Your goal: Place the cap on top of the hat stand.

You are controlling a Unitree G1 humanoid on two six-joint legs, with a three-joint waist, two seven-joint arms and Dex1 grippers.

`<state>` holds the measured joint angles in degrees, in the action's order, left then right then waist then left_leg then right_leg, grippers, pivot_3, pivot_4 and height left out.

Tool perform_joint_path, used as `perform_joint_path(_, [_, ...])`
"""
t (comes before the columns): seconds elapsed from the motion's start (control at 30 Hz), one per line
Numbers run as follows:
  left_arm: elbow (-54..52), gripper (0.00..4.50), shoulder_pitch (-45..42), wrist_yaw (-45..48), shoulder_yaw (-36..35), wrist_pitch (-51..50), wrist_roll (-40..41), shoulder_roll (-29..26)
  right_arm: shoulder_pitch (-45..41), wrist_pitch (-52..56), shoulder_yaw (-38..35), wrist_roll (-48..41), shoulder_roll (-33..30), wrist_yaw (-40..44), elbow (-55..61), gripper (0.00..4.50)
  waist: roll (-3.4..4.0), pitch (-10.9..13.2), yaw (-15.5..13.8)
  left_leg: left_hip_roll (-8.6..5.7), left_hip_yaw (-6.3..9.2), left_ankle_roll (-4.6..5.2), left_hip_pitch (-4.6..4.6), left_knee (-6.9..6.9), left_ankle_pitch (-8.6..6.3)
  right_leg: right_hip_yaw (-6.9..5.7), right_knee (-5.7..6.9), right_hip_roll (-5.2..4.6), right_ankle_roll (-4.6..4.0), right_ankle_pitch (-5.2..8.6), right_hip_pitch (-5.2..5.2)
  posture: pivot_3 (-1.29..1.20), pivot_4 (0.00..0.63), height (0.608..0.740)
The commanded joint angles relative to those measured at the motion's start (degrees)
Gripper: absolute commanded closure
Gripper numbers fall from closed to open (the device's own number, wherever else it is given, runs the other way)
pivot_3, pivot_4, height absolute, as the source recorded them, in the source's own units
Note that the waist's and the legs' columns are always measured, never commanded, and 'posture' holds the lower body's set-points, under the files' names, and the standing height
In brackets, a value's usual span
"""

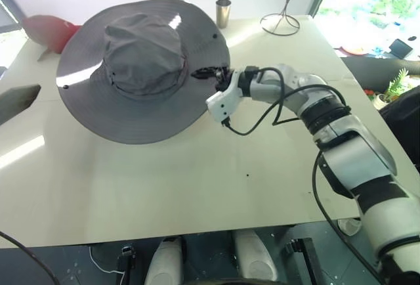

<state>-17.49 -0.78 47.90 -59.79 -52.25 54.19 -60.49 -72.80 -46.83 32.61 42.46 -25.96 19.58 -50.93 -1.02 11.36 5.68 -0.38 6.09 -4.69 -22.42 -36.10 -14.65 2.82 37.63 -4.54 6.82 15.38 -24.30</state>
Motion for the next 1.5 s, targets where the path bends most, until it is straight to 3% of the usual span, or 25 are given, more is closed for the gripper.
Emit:
perform_joint_path(0.03, [-0.5,0.00,0.0,-0.1,-2.0,1.1,-0.1,-0.2,-1.6,0.2,-3.3,-3.8,-0.5,0.7,2.2,0.04,0.00,0.0,0.0,0.00,0.00,0.00,0.00,0.00,0.00,0.00,0.00,0.00,0.00,0.00,0.00,0.00,0.150,0.740])
perform_joint_path(0.3, [0.5,0.00,-0.8,-0.1,-0.5,1.9,-0.2,-0.3,-0.7,0.8,-5.1,-7.1,-0.3,1.8,3.9,0.04,0.00,0.0,0.0,0.00,0.00,0.00,0.00,0.00,0.00,0.00,0.00,0.00,0.00,0.00,0.00,0.00,0.150,0.740])
perform_joint_path(0.33, [0.7,0.00,-1.0,-0.1,-0.3,2.0,-0.2,-0.4,-0.6,0.9,-5.2,-7.4,-0.2,2.1,3.9,0.27,0.00,0.0,0.0,0.00,0.00,0.00,0.00,0.00,0.00,0.00,0.00,0.00,0.00,0.00,0.00,0.00,0.150,0.740])
perform_joint_path(0.4, [0.8,0.00,-1.1,-0.1,-0.1,2.2,-0.2,-0.4,-0.3,1.1,-5.3,-8.1,-0.1,3.2,4.0,0.83,0.00,0.0,0.0,0.00,0.00,0.00,0.00,0.00,0.00,0.00,0.00,0.00,0.00,0.00,0.00,0.00,0.150,0.740])
perform_joint_path(0.63, [1.5,0.00,-1.6,-0.2,0.7,3.0,-0.3,-0.5,1.2,2.0,-5.0,-10.0,-0.4,8.5,3.8,4.46,0.00,0.0,0.0,0.00,0.00,0.00,0.00,0.00,0.00,0.00,0.00,0.00,0.00,0.00,0.00,0.00,0.150,0.740])
perform_joint_path(0.77, [1.4,0.00,-1.6,-0.1,0.8,3.1,-0.5,-0.5,3.8,5.0,-6.9,-16.8,1.7,15.8,3.9,4.46,0.00,0.0,0.0,0.00,0.00,0.00,0.00,0.00,0.00,0.00,0.00,0.00,0.00,0.00,0.00,0.00,0.150,0.740])
perform_joint_path(0.93, [1.8,0.00,-1.7,0.1,0.9,3.3,-0.8,-0.6,7.2,7.4,-7.7,-19.9,3.7,18.6,6.1,4.46,0.01,0.0,0.0,0.00,0.00,0.00,0.00,0.00,0.00,0.00,0.01,0.00,0.00,0.00,0.00,0.00,0.150,0.740])
perform_joint_path(1.23, [2.0,0.00,-1.5,0.8,1.1,3.8,-1.7,-0.8,7.1,8.2,-7.4,-14.6,4.0,11.3,8.1,4.46,0.01,0.0,0.0,0.00,0.00,0.00,0.00,-0.01,0.00,0.00,0.01,0.01,0.00,0.00,-0.01,0.00,0.150,0.740])
perform_joint_path(1.33, [2.0,0.00,-1.5,1.0,1.2,3.9,-1.9,-0.7,7.4,8.4,-8.7,-17.6,3.6,14.1,9.0,3.63,0.01,0.0,0.0,0.00,0.00,0.00,0.00,-0.01,0.00,0.00,0.01,0.01,0.00,0.00,-0.01,0.00,0.150,0.740])
perform_joint_path(1.5, [1.7,0.00,-0.8,1.6,1.5,4.2,-2.6,-0.4,8.1,7.6,-8.5,-17.7,2.0,15.4,12.2,1.08,0.00,0.0,-0.1,0.00,0.00,0.00,0.00,-0.01,0.00,0.00,0.01,0.00,0.00,0.00,-0.01,0.00,0.150,0.740])
